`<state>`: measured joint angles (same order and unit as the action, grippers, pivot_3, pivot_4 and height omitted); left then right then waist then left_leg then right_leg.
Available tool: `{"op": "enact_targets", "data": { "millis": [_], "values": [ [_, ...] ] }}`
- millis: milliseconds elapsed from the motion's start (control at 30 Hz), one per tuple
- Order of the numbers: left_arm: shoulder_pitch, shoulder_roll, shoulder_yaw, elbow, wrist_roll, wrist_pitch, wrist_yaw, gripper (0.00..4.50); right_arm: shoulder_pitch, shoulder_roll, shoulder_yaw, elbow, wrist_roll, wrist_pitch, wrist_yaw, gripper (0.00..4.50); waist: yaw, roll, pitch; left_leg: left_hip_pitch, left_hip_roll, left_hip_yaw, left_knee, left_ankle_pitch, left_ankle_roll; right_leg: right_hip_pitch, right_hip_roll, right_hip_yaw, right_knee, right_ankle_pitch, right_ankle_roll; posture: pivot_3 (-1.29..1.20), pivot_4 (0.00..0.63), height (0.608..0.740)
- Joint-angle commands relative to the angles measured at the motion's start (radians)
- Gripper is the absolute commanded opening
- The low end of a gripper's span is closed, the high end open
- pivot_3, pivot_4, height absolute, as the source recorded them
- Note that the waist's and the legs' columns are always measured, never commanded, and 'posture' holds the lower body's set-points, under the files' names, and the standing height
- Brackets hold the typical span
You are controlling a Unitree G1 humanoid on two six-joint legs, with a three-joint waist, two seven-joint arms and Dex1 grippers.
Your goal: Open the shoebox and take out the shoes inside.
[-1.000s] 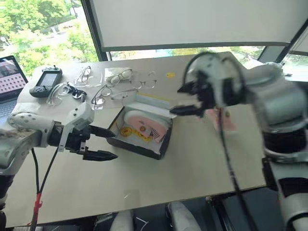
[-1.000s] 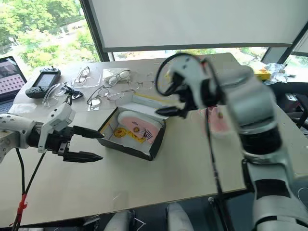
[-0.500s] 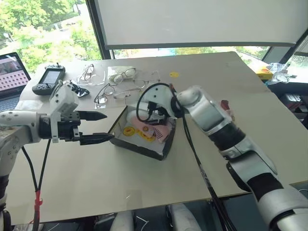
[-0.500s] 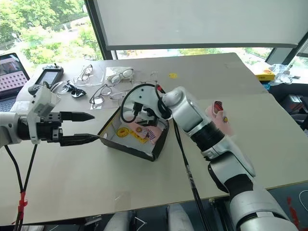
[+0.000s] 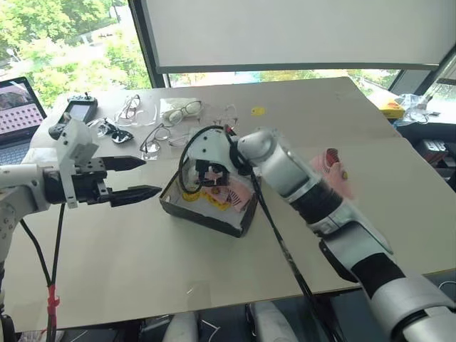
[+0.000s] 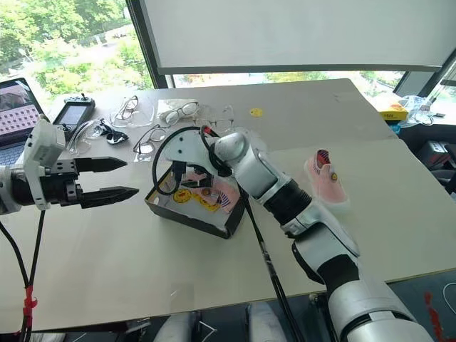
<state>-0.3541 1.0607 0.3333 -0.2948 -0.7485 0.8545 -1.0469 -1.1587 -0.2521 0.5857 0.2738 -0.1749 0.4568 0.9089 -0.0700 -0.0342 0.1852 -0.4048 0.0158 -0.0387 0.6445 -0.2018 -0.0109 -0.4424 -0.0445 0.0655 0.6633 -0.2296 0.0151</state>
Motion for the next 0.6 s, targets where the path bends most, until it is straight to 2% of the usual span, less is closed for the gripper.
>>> {"op": "enact_targets", "data": {
  "millis": [33, 367, 600],
  "values": [
    [0.000, 0.017, 0.032, -0.021, -0.007, -0.006, 0.008, 4.50, -0.023, 0.022, 0.002, 0.031, -0.045, -0.082, -0.029, 4.47, 0.000, 0.000, 0.000, 0.000, 0.000, 0.000, 0.000, 0.000, 0.000, 0.000, 0.000, 0.000, 0.000, 0.000, 0.000, 0.00, 0.150, 0.740],
    [0.020, 0.014, 0.029, -0.032, 0.003, -0.018, 0.026, 4.50, 0.004, 0.075, 0.053, 0.235, -0.148, -0.256, -0.058, 4.47, -0.001, 0.000, 0.000, 0.000, 0.000, 0.000, 0.000, 0.000, -0.001, 0.000, 0.000, 0.000, 0.000, 0.000, 0.000, 0.00, 0.150, 0.740],
    [0.026, 0.011, 0.023, -0.037, 0.003, -0.022, 0.032, 4.50, 0.008, 0.100, 0.068, 0.360, -0.203, -0.304, -0.060, 4.47, -0.002, -0.001, 0.000, 0.002, 0.000, -0.001, 0.000, 0.000, -0.001, 0.001, 0.000, 0.000, 0.000, 0.000, 0.000, 0.00, 0.150, 0.740]
  ]
}}
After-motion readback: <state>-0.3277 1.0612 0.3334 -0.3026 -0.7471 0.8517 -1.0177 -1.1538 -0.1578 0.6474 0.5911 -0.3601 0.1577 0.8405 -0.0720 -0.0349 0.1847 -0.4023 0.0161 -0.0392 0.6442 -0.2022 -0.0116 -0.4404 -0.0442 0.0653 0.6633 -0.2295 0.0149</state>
